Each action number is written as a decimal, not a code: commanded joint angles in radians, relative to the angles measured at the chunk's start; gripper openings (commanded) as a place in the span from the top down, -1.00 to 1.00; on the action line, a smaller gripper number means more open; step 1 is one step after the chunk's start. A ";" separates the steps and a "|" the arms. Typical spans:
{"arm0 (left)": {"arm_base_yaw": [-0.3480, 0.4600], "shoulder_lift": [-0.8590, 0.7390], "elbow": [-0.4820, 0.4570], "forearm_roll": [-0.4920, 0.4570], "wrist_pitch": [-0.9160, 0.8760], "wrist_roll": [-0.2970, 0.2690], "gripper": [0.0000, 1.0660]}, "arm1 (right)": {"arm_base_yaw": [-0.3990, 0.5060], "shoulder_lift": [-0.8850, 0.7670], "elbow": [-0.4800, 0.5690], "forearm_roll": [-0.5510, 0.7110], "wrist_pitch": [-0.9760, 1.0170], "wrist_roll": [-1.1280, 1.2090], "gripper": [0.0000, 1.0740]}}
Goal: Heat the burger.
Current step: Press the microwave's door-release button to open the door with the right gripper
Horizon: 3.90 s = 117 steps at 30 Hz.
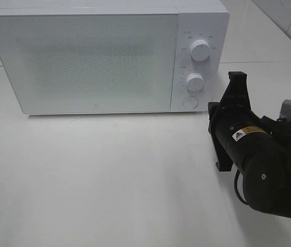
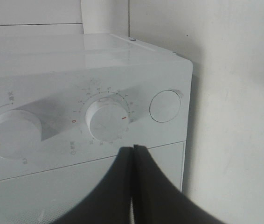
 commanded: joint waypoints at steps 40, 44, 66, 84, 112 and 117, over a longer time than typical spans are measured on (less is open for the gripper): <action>-0.002 -0.016 0.000 -0.001 0.000 -0.007 -0.83 | -0.193 0.269 -0.301 -0.223 0.180 0.104 1.00; -0.002 -0.016 0.000 -0.001 0.000 -0.007 -0.83 | -0.201 0.282 -0.330 -0.221 0.180 0.102 1.00; -0.002 -0.016 0.000 0.002 0.000 -0.007 -0.83 | -0.224 0.354 -0.414 -0.177 0.108 0.079 1.00; -0.002 -0.016 0.000 0.002 0.000 -0.007 -0.83 | -0.236 0.400 -0.562 -0.073 0.054 -0.038 1.00; -0.002 -0.016 0.000 0.002 0.000 -0.007 -0.83 | -0.232 0.361 -0.513 -0.065 0.165 -0.059 1.00; -0.002 -0.016 0.000 0.002 0.000 -0.007 -0.83 | -0.232 0.312 -0.463 -0.072 0.289 -0.103 1.00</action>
